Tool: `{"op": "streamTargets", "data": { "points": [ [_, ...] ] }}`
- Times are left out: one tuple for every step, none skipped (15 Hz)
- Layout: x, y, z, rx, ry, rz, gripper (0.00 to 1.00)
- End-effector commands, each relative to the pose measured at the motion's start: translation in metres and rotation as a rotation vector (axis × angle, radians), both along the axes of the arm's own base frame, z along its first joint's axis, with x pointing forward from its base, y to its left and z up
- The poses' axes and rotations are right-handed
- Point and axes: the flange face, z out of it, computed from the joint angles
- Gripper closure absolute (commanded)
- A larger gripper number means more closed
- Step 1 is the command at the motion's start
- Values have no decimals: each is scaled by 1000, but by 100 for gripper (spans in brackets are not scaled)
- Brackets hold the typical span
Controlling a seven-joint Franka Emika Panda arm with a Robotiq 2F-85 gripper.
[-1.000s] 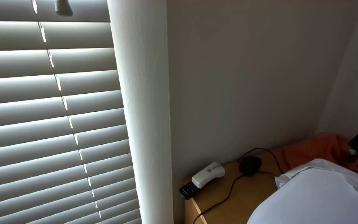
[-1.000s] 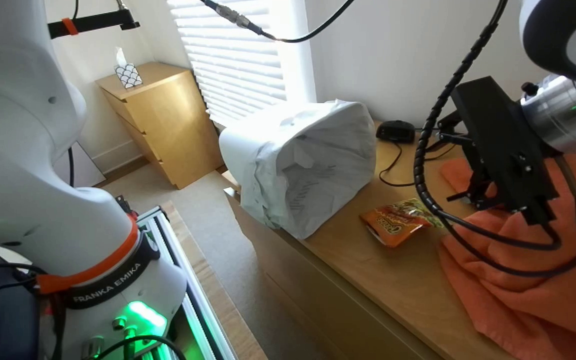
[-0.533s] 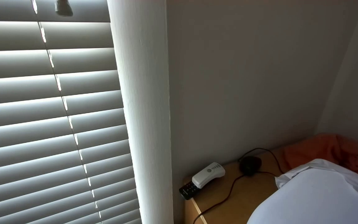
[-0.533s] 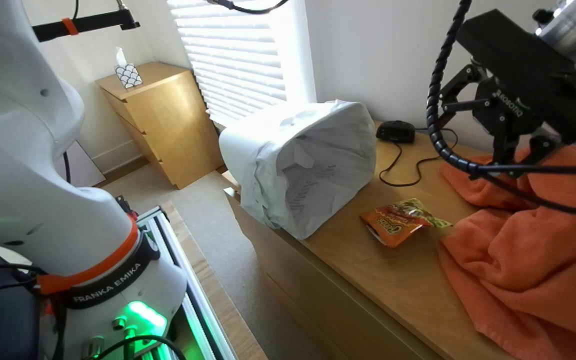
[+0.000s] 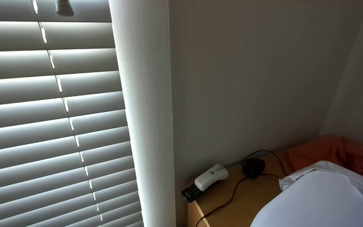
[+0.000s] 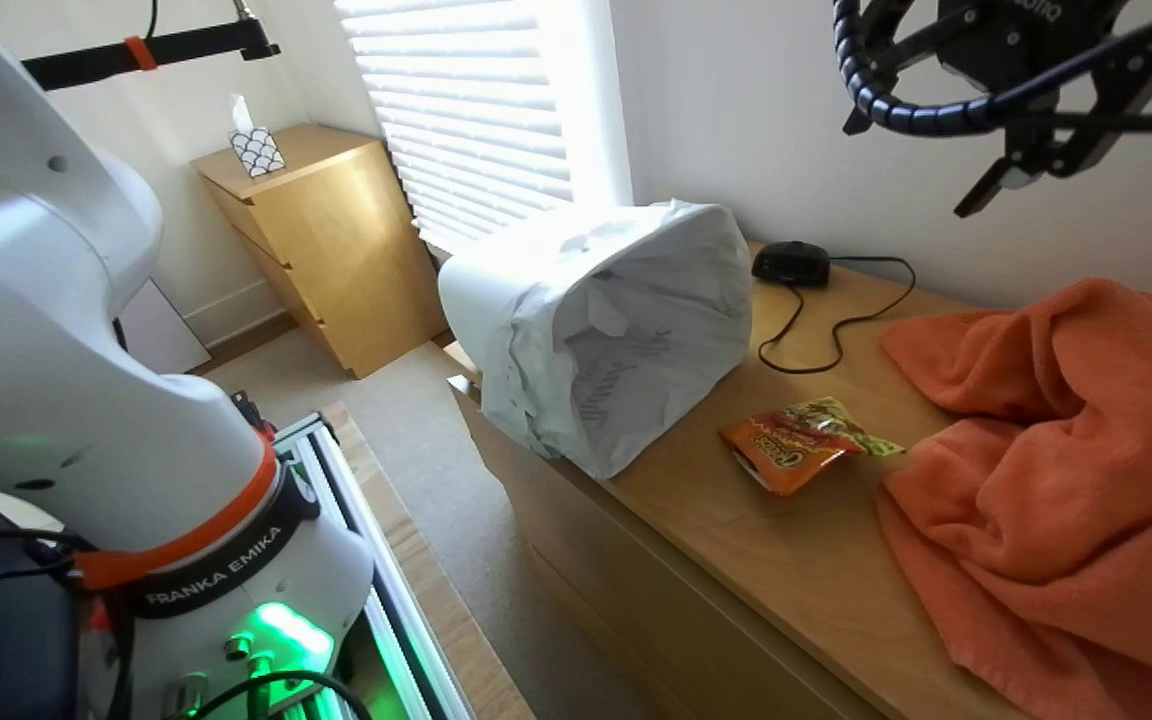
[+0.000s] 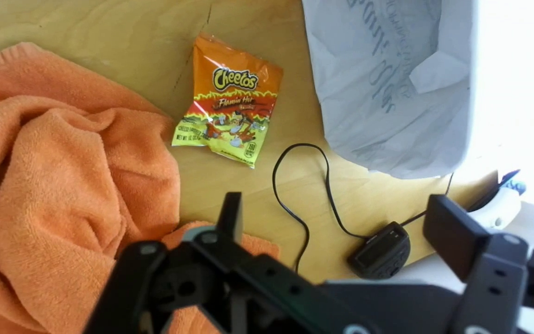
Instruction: Lay the bin on its side and remove a wrapper from the bin
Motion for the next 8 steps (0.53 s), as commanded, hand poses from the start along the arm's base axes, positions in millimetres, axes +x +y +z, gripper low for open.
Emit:
{"op": "streamTargets", "data": {
  "points": [
    [-23,23,31,-36,-30,27,0],
    [-28,27,38,-42,-43,37,0],
    [-31,34,46,-46,-46,47,0],
    [-37,38,52,-45,-52,62,0],
    [-41,44,59,-38,-66,63,0],
    [-44,50,64,-4,-90,47,0],
    [-25,36,57,-31,-77,58,0],
    [-29,41,63,-29,-87,62,0]
  ]
}}
